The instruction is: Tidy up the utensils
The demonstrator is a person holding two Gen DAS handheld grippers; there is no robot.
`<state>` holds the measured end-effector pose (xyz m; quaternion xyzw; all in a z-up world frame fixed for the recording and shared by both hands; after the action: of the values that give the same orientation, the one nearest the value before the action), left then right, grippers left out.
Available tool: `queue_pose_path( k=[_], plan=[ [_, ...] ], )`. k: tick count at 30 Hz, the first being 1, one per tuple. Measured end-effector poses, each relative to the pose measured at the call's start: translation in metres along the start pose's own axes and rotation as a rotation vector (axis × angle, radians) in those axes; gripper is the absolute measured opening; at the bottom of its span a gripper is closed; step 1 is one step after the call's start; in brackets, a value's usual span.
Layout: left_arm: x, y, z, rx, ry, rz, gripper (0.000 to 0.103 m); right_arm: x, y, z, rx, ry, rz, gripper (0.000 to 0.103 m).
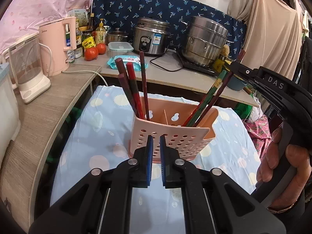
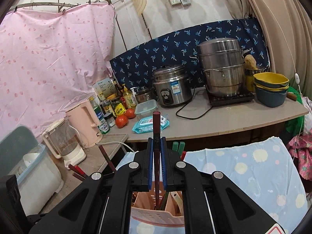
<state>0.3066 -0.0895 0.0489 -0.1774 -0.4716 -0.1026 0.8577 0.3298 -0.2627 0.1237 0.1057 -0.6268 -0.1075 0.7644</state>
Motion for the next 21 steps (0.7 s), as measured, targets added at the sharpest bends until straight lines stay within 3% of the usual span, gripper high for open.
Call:
queue_pose_path(
  k=[9,10,14,21],
  plan=[
    [-0.005,0.002,-0.004,0.017,0.014,-0.002,0.007,-0.017,0.005,-0.005,0.021,0.052,0.01,0.008],
    [-0.005,0.002,-0.004,0.016,0.016,-0.002,0.007,-0.017,0.004,-0.003,0.014,0.051,0.007,0.012],
    [-0.006,0.003,-0.002,0.024,0.015,0.002,0.007,-0.016,-0.005,0.012,-0.013,0.029,-0.013,0.045],
    [-0.011,0.001,0.008,0.044,0.007,-0.005,0.007,-0.043,-0.017,0.045,-0.044,0.104,-0.021,0.06]
  ],
)
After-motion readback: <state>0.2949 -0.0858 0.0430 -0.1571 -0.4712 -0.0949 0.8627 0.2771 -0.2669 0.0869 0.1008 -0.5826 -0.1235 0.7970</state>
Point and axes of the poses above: each gripper's, at about its wrist camera, not at the fingertips, and z roughly against the way its jaws point, y to its left, x to its top, the point moved 9 cm from there along -z, roughly the way its jaws point, and after that the axes turned 11 degrees about -y, right-handed, at the moved point
